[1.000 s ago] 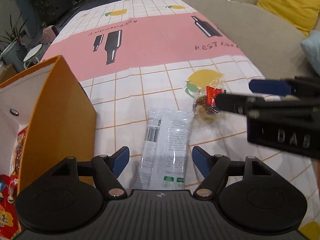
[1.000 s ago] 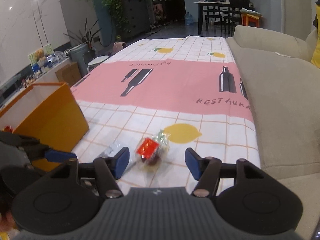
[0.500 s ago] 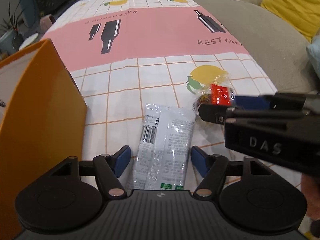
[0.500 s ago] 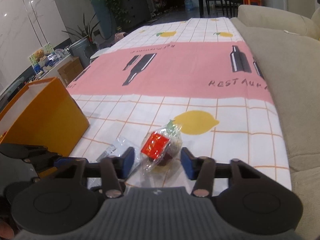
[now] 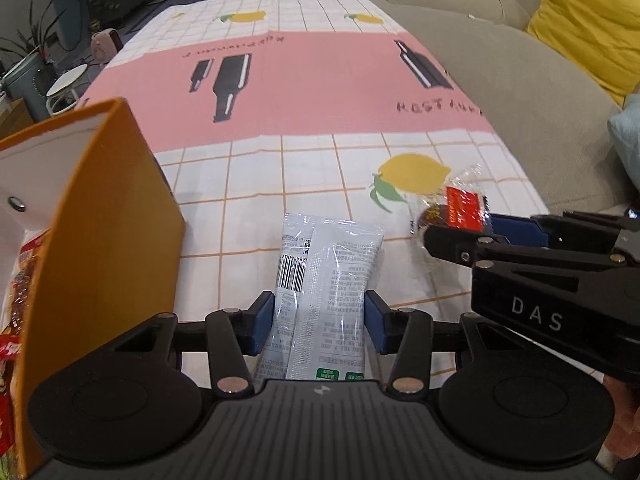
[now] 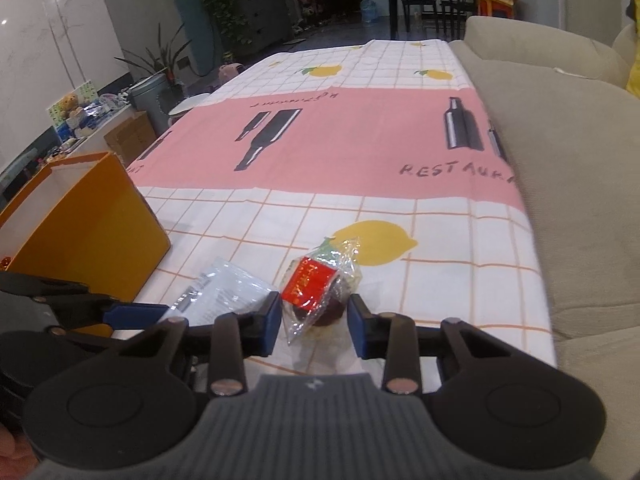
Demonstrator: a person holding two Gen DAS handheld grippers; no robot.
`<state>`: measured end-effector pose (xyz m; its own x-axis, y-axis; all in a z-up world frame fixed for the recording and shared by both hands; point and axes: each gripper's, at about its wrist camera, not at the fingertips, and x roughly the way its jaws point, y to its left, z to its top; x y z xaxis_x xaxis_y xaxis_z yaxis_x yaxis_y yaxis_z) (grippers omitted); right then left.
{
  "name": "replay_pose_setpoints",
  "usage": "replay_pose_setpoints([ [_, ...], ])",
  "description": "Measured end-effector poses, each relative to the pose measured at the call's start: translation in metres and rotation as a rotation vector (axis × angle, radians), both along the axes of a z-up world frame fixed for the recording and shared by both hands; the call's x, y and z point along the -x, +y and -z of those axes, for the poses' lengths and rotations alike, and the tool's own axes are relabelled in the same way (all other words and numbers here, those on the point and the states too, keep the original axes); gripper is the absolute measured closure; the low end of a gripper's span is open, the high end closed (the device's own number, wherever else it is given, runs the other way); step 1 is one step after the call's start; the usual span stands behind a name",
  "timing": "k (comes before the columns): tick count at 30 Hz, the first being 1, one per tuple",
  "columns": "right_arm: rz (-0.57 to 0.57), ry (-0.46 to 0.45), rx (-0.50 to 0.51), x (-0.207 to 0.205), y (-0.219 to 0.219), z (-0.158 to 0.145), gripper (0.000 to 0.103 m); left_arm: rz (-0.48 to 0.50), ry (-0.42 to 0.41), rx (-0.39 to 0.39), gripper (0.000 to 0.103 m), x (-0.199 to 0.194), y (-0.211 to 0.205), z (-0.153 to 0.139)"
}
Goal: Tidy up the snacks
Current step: 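Carry both snacks over the box and open both tools to drop them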
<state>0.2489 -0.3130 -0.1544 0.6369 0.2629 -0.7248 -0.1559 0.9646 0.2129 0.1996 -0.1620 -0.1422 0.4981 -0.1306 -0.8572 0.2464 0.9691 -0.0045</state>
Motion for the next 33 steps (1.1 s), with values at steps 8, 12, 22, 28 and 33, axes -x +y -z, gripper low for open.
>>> replay_pose_setpoints([
  [8, 0.036, -0.024, 0.038, 0.019, -0.009, -0.030, 0.071, -0.034, -0.037, 0.027, 0.049, 0.017, -0.003, -0.037],
  [12, 0.056, -0.045, 0.039, 0.031, -0.013, -0.047, 0.071, -0.064, -0.061, 0.027, 0.049, 0.027, 0.000, -0.060],
  [22, 0.089, -0.096, -0.021, 0.076, -0.005, -0.089, 0.072, -0.083, -0.130, 0.083, 0.049, 0.057, 0.026, -0.121],
  [28, 0.059, -0.147, -0.070, 0.105, 0.023, -0.115, 0.072, -0.059, -0.173, 0.112, 0.049, 0.074, 0.046, -0.157],
  [33, -0.007, -0.166, -0.096, 0.124, 0.057, -0.131, 0.072, -0.032, -0.208, 0.111, 0.049, 0.088, 0.070, -0.181],
])
